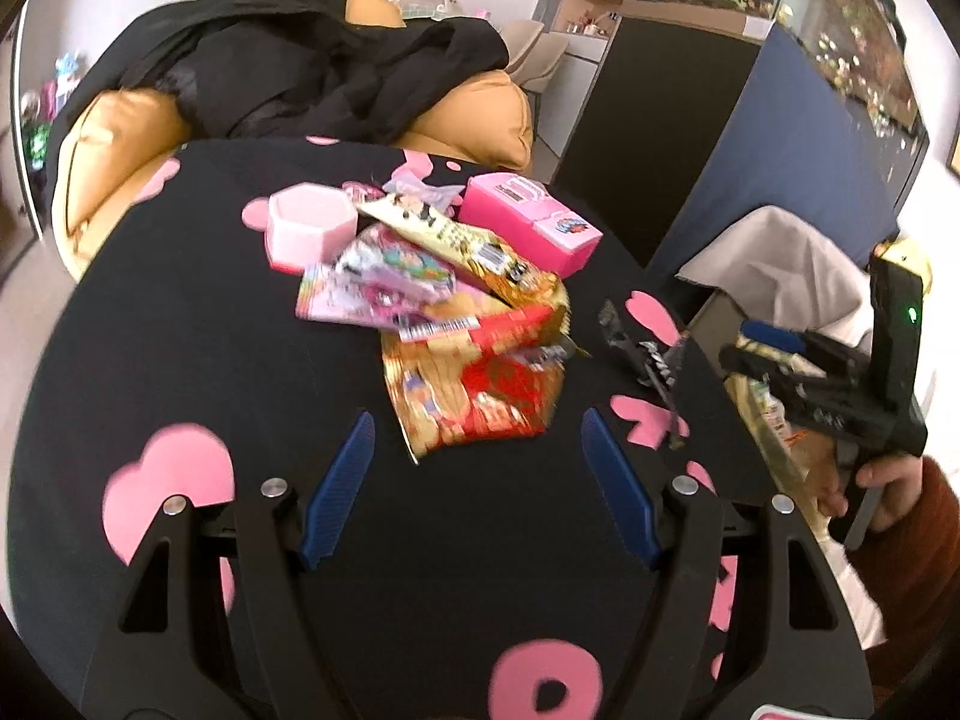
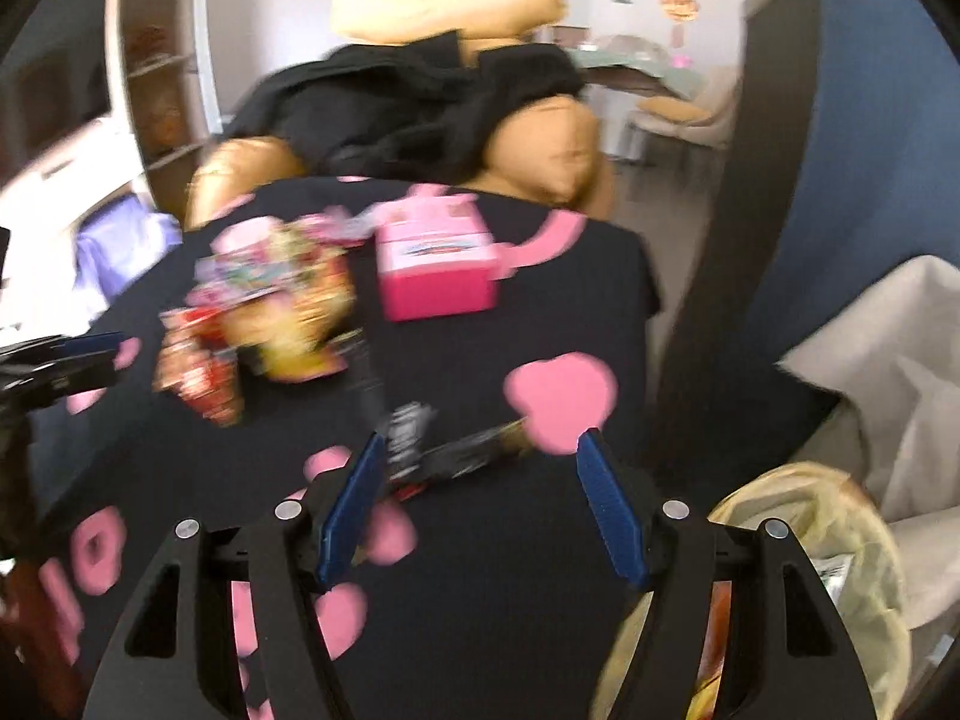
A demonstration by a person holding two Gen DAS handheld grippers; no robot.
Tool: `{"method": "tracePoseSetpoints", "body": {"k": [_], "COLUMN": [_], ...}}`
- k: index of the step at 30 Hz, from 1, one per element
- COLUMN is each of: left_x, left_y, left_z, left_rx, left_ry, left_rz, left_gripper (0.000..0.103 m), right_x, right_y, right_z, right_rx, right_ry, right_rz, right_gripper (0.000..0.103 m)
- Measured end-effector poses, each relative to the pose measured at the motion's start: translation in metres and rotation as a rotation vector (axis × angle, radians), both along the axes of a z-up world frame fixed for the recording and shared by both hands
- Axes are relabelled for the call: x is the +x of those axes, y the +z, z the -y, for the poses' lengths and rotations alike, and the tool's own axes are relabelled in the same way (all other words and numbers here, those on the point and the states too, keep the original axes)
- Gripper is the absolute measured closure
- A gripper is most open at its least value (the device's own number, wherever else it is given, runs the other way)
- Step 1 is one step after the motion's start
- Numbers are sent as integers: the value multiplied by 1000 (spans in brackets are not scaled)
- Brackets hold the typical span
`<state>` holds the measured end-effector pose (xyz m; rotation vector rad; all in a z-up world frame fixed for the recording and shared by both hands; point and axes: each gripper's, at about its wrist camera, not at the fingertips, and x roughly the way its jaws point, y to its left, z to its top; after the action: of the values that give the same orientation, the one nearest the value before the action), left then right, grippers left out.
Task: Collect trash
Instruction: 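Grasp the black wrappers with the right tool while the left tool grasps the red snack bag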
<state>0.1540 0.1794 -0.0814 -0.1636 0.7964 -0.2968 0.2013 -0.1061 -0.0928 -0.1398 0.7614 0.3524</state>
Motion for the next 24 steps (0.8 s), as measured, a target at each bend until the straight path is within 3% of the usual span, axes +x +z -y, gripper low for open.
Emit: {"method": "tracePoseSetpoints", "body": {"k": [5, 9, 18, 24], "left_x": [35, 50, 36, 25], "left_y": [-8, -3, -8, -12], "left_z": [-6, -12, -29, -42], "left_rx": [-28, -56, -71, -91], "left_ry": [49, 71, 76, 96], "left_rz": [-30, -11, -27, -38], "left_gripper": [35, 35, 35, 35], "right_x": [12, 2, 14, 27], "right_y": [-1, -7, -41, -40], "right_z": [6, 10, -14, -55], "right_rx": [-60, 76, 184, 17], "right_ry": [-81, 4, -15, 35], "right_rz": [-7, -93, -232, -132], "right_gripper": [40, 40, 40, 42]}}
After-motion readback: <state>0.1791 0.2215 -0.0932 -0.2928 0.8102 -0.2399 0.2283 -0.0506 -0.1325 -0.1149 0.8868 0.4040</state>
